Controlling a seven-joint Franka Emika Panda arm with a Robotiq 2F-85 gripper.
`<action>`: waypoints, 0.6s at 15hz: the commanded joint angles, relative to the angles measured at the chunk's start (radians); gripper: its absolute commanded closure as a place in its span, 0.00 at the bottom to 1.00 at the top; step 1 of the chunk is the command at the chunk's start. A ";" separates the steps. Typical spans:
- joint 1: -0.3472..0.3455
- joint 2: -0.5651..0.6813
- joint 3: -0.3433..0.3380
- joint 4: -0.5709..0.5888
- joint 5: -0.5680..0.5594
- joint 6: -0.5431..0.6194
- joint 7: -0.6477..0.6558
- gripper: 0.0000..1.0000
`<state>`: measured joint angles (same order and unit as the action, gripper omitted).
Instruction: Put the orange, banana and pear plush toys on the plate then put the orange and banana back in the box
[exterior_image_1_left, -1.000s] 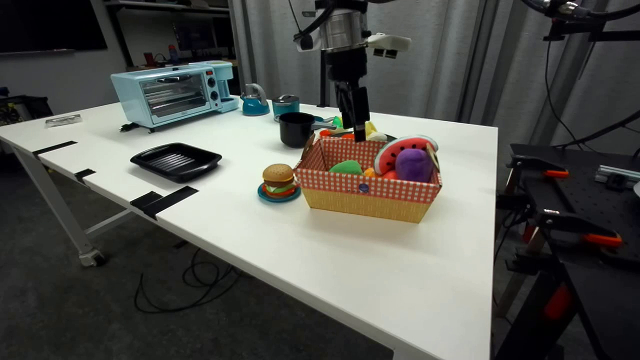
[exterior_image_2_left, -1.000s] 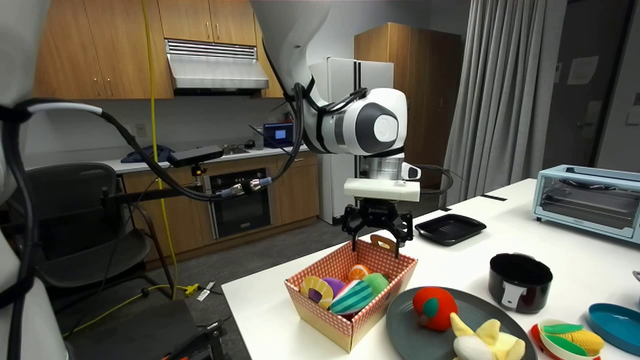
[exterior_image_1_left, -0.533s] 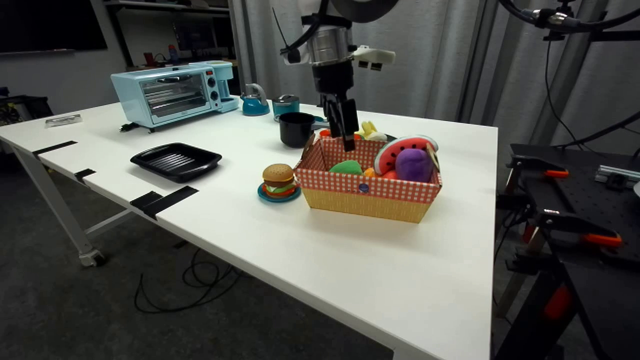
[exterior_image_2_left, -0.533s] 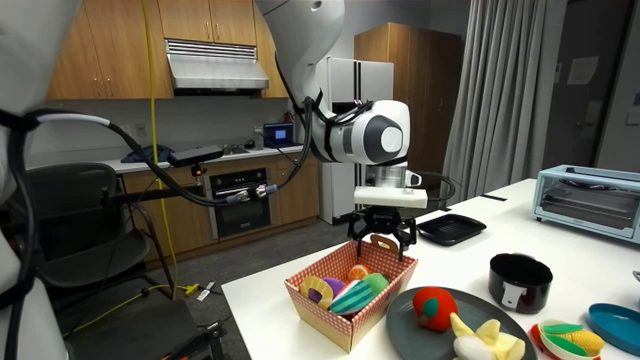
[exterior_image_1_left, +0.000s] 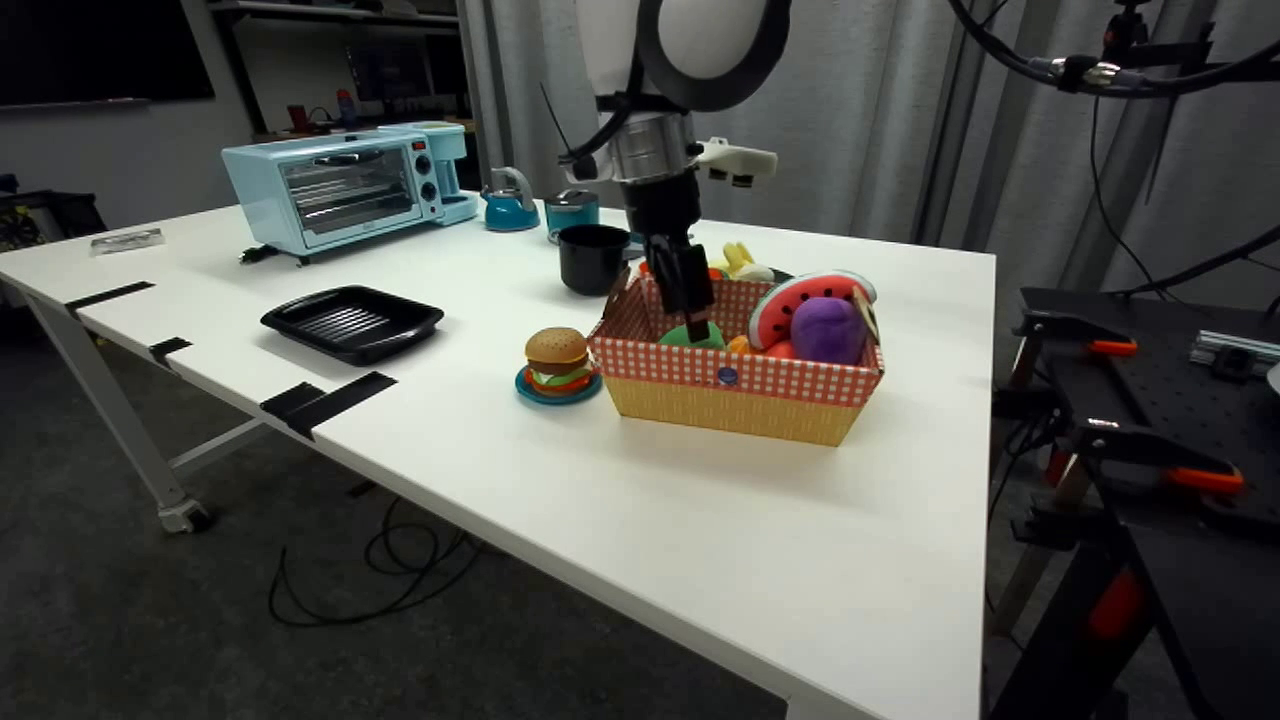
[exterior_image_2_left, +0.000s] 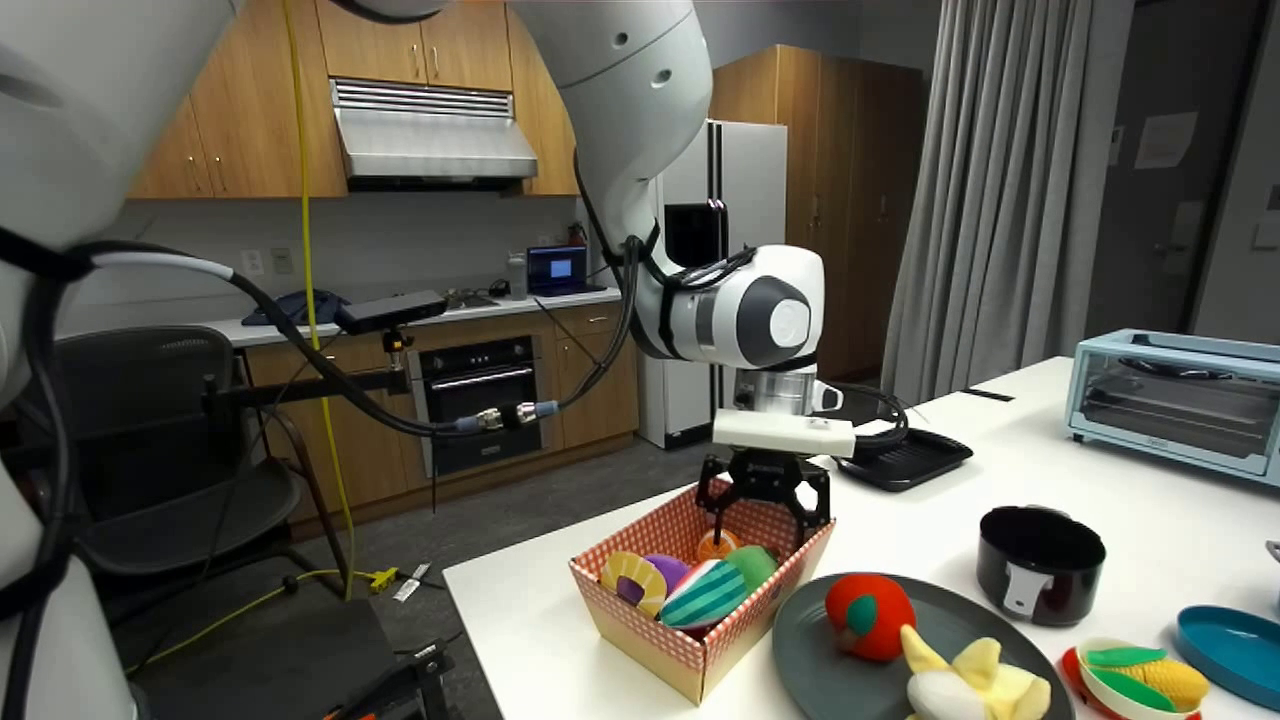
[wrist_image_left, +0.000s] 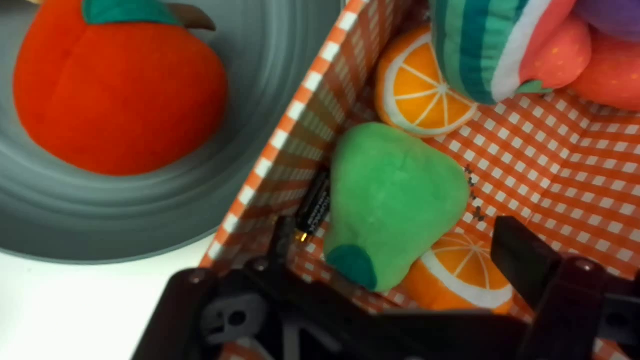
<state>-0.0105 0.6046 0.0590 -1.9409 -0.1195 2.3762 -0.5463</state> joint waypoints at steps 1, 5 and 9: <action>-0.014 0.059 0.015 0.053 -0.023 -0.028 0.006 0.00; -0.014 0.074 0.014 0.069 -0.028 -0.034 0.014 0.00; -0.011 0.072 0.010 0.073 -0.030 -0.037 0.031 0.30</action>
<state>-0.0115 0.6420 0.0580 -1.8999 -0.1295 2.3553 -0.5383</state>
